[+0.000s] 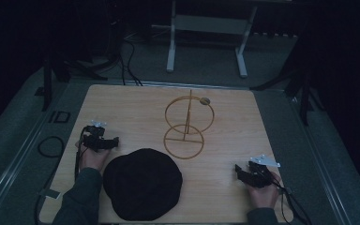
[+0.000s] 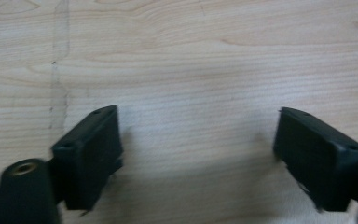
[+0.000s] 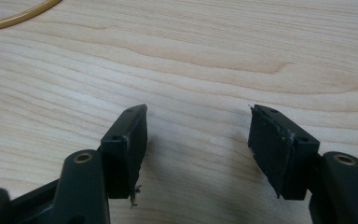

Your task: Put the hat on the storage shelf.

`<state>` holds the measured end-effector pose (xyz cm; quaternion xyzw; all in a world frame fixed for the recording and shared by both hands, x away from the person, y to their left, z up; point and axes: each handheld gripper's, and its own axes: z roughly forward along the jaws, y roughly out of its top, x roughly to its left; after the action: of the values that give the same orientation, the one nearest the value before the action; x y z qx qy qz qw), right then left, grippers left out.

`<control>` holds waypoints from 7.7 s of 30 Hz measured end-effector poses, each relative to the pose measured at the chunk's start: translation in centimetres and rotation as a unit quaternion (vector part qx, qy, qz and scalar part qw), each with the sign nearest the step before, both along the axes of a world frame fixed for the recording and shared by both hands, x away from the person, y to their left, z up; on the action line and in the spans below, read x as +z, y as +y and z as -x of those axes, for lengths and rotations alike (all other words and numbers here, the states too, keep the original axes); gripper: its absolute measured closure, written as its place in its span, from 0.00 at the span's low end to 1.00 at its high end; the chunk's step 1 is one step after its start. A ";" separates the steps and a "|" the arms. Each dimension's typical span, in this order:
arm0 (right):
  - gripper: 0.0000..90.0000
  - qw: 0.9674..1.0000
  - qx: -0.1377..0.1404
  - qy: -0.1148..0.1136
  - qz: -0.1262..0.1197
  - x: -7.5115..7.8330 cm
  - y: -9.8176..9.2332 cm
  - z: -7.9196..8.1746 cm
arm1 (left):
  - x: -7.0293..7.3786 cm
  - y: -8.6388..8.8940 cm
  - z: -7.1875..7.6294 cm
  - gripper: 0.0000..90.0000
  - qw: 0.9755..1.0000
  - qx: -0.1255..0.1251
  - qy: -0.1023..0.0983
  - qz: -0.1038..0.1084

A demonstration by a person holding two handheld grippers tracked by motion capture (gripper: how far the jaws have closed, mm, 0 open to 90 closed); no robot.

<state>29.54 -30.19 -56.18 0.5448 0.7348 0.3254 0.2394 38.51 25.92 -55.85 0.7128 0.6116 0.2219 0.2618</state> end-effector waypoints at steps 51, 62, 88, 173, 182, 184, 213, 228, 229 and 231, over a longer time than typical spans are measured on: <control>0.32 1.000 0.001 -0.002 0.001 -0.2 0.4 -1.1 | 8.2 -0.3 5.9 0.61 0.990 -0.109 0.084 0.040; 0.32 1.000 0.002 -0.002 0.001 -0.2 0.4 -1.2 | 9.0 -1.0 7.1 0.63 0.983 -0.143 0.093 0.062; 0.31 1.000 0.003 -0.001 0.001 -0.1 0.4 -1.3 | 11.0 -3.0 8.3 0.61 0.972 -0.192 0.119 0.064; 0.31 1.000 0.004 -0.001 0.001 -0.1 0.4 -1.3 | 9.8 -3.8 6.2 0.87 0.964 -0.163 0.210 0.023; 0.31 1.000 0.004 -0.001 0.001 -0.1 0.4 -1.3 | 11.7 -2.5 5.7 0.87 0.966 -0.158 0.203 0.040; 0.31 1.000 0.004 -0.001 0.001 -0.1 0.4 -1.3 | 12.1 -2.2 5.5 0.87 0.966 -0.155 0.200 0.044; 0.31 1.000 0.003 0.000 0.000 -0.1 0.4 -1.3 | 19.0 -0.1 3.4 0.87 0.968 -0.164 0.187 0.039; 0.31 1.000 0.004 -0.001 0.001 -0.1 0.4 -1.3 | 21.3 0.5 1.8 0.86 0.966 -0.171 0.188 0.054; 0.31 1.000 0.004 -0.001 0.001 -0.1 0.4 -1.3 | 21.4 0.5 1.6 0.86 0.965 -0.172 0.189 0.053; 0.31 1.000 0.004 -0.001 0.001 -0.2 0.4 -1.3 | 21.5 0.6 1.3 0.86 0.964 -0.175 0.192 0.058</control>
<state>30.85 -29.79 -56.33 0.5412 0.7372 0.3259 0.2394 37.21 26.53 -34.34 0.8217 0.5277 -0.0041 0.2150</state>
